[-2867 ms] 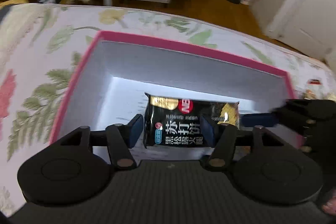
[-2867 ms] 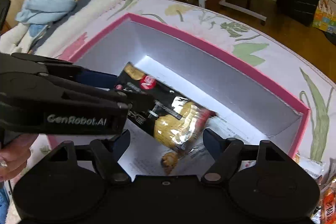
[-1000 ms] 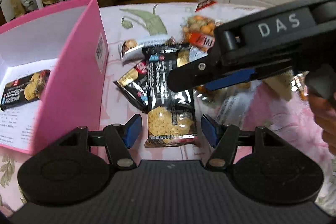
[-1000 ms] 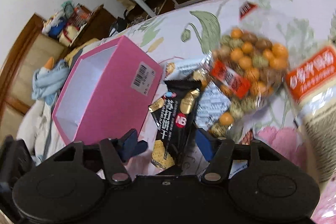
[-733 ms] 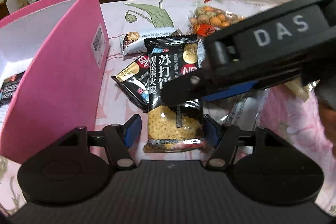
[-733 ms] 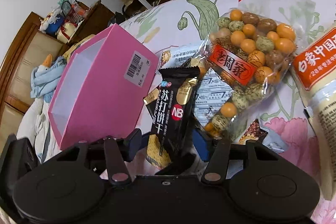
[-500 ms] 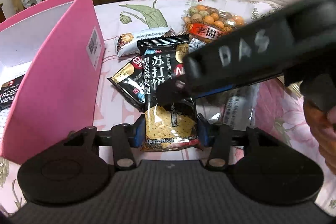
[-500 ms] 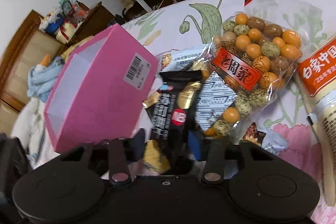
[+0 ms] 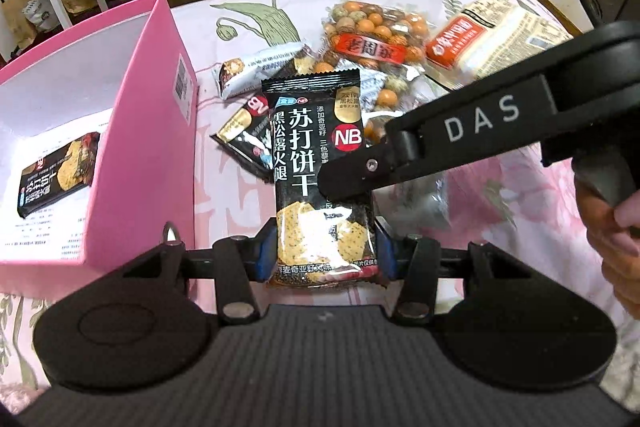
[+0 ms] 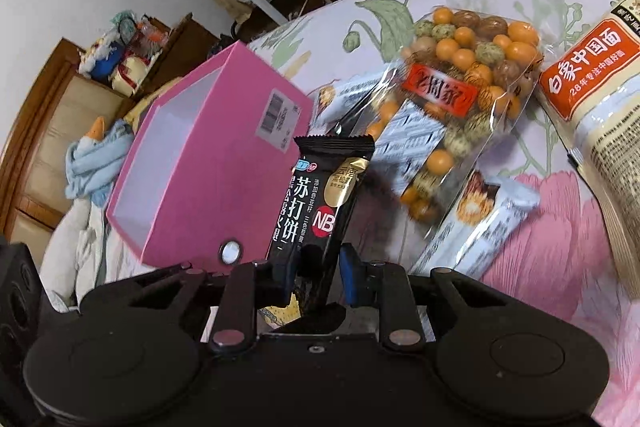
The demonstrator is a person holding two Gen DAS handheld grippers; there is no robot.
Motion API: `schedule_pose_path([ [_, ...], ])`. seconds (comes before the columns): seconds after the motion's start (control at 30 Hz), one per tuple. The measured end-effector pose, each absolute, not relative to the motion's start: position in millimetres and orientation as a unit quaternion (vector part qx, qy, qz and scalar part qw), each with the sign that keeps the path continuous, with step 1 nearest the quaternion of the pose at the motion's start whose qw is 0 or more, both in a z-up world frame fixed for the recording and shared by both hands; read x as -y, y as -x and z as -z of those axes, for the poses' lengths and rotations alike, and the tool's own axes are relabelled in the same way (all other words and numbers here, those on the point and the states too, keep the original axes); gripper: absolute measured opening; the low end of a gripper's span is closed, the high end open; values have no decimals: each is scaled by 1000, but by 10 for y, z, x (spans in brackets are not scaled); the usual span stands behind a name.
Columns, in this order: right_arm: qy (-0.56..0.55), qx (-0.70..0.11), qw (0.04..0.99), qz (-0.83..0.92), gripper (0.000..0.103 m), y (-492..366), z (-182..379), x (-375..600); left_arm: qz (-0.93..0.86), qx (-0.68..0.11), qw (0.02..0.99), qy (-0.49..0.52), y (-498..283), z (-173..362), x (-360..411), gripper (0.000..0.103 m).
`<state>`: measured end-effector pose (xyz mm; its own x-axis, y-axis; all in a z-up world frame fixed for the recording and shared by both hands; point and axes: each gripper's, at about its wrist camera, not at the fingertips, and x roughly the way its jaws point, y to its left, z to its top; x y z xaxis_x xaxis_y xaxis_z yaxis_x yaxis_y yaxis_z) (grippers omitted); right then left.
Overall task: Organize snacks
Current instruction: 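Carry both black packs into the pink box and open both tools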
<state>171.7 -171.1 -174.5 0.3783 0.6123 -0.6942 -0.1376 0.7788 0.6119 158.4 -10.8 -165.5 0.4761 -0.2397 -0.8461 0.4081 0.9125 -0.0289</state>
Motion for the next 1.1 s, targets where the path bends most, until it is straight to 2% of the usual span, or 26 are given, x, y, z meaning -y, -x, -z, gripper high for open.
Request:
schedule_pose_path([
  [0.27, -226, -529, 785, -229, 28, -1504, 1543, 1577, 189, -479, 853, -89, -1281, 1456, 9, 47],
  [0.63, -193, -495, 804, -268, 28, -1256, 927, 1262, 178, -444, 874, -86, -911, 839, -324, 47],
  [0.87, -182, -491, 803, -284, 30, -1346, 700, 964, 161, -423, 885, -105, -921, 628, -570, 47],
  [1.1, -155, -493, 797, -313, 31, -1735, 617, 478, 122, -427, 891, -100, -1256, 549, -972, 47],
])
